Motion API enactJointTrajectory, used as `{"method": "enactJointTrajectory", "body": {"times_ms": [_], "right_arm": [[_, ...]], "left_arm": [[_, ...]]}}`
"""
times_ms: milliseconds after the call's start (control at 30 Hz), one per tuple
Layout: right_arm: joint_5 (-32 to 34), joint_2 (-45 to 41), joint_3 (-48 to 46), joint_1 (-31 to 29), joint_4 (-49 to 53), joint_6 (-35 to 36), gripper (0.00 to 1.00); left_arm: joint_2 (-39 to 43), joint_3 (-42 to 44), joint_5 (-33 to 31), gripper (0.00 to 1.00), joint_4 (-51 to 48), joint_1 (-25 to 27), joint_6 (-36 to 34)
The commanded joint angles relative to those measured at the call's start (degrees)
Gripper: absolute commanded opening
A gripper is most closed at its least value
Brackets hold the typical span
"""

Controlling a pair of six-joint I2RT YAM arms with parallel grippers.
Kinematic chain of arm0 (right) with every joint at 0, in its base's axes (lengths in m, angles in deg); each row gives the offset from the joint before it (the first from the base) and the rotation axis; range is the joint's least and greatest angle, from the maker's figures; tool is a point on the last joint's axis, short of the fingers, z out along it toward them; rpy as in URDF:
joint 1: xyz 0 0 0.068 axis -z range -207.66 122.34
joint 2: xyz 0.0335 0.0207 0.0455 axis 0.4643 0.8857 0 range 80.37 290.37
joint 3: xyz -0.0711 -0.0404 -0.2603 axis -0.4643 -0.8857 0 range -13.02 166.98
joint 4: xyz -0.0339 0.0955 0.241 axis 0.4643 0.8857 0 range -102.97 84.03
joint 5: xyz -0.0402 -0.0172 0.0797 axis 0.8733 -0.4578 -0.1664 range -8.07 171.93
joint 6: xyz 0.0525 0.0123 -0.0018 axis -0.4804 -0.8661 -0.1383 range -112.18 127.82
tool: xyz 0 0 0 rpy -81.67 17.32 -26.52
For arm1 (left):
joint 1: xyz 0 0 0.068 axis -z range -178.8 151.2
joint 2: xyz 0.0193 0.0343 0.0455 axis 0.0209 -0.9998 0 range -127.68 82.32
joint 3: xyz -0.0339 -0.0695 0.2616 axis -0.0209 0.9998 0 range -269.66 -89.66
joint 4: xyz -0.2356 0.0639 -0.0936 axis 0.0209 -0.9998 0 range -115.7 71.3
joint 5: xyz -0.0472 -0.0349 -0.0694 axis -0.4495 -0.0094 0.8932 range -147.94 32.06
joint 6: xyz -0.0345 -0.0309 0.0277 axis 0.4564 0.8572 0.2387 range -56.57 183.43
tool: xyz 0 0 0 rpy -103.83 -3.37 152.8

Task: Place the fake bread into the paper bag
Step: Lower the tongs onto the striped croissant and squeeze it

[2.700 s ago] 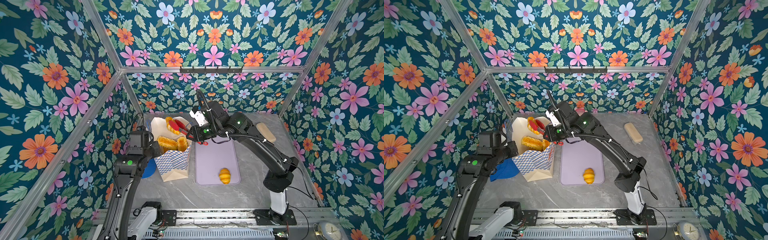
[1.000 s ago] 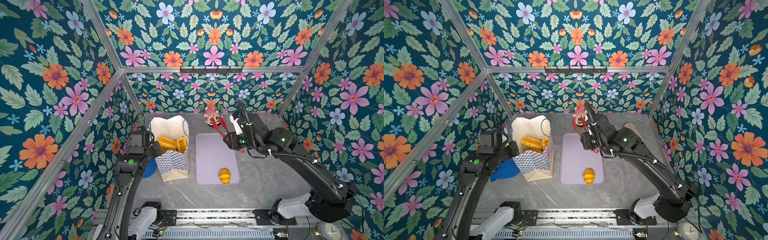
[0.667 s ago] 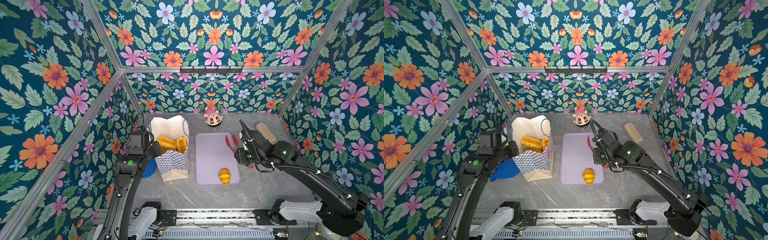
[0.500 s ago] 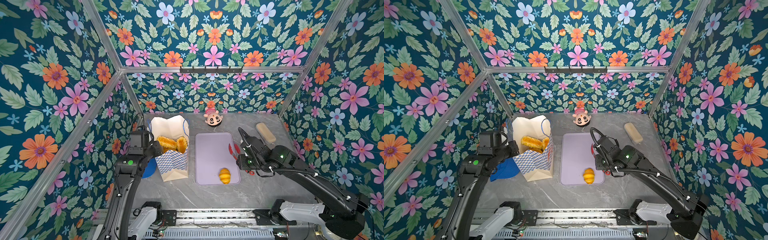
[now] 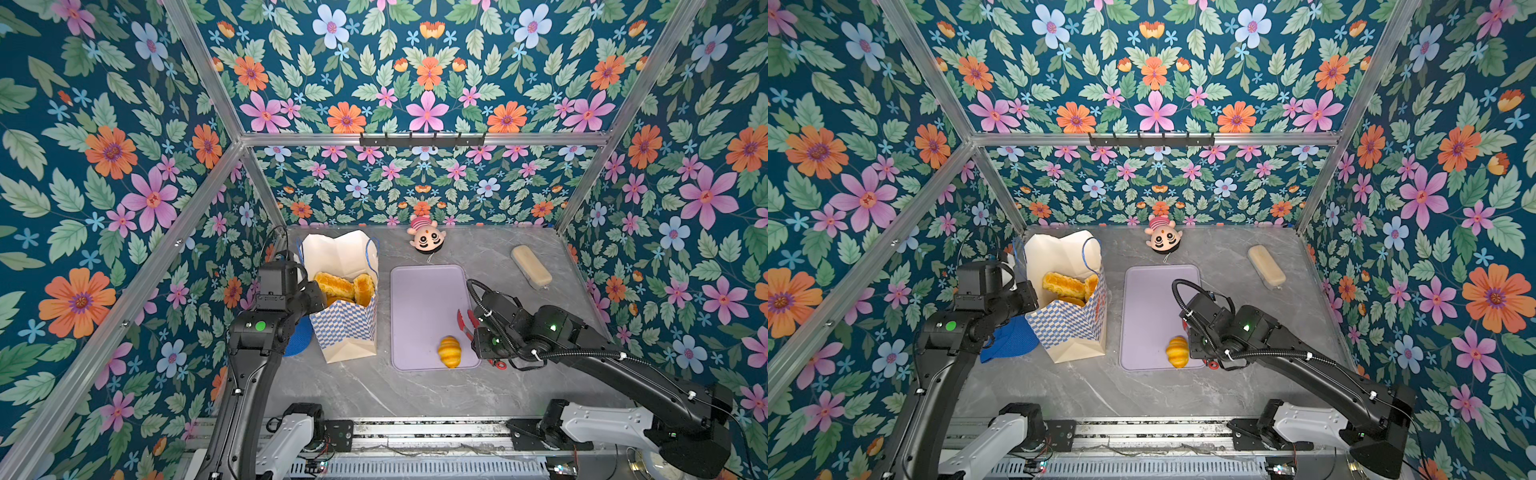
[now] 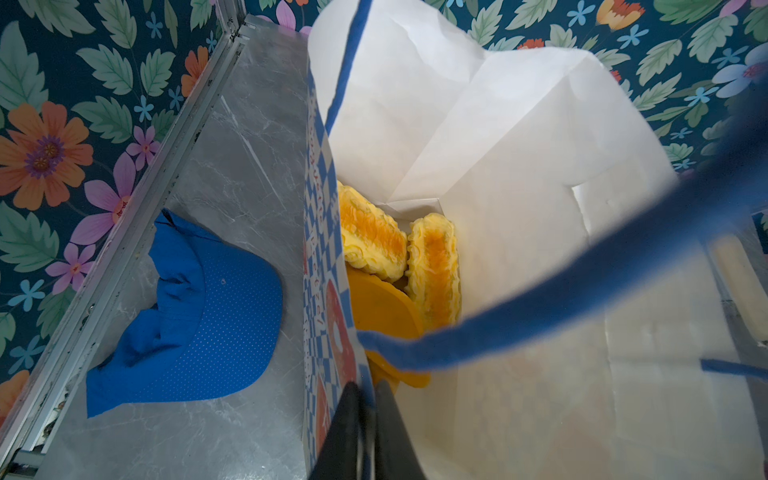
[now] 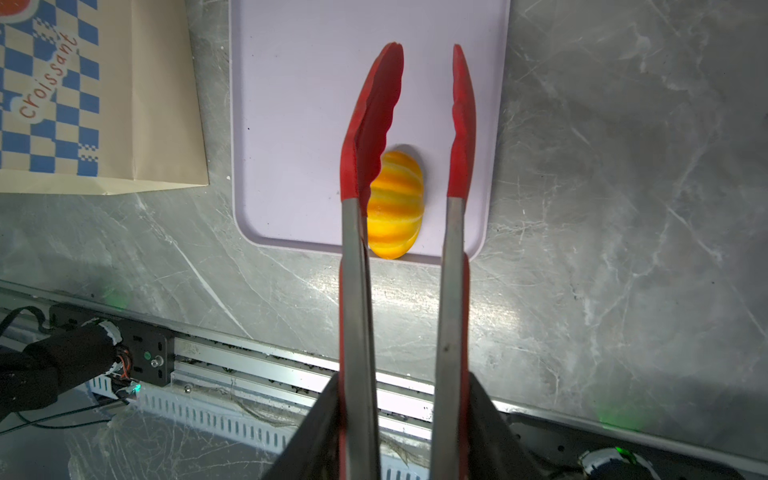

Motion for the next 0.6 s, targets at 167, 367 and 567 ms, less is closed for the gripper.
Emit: {"method": "enactJointTrajectory", "body": {"times_ms": [167, 367, 567], "right_arm": [[-0.8, 0.0, -1.5, -2.5, 1.4, -3.9, 0.43], [-2.2, 0.8, -1.8, -4.6, 0.8, -4.9, 0.44], [-2.9, 2.7, -2.0, -6.7, 0.2, -5.8, 0.48]], "left_arm": [[0.0, 0.3, 0.9, 0.12, 2.8, 0.0, 0.2], [-0.1, 0.6, 1.0, 0.12, 3.0, -0.1, 0.2], [0.0, 0.8, 0.9, 0.12, 3.0, 0.0, 0.1]]}}
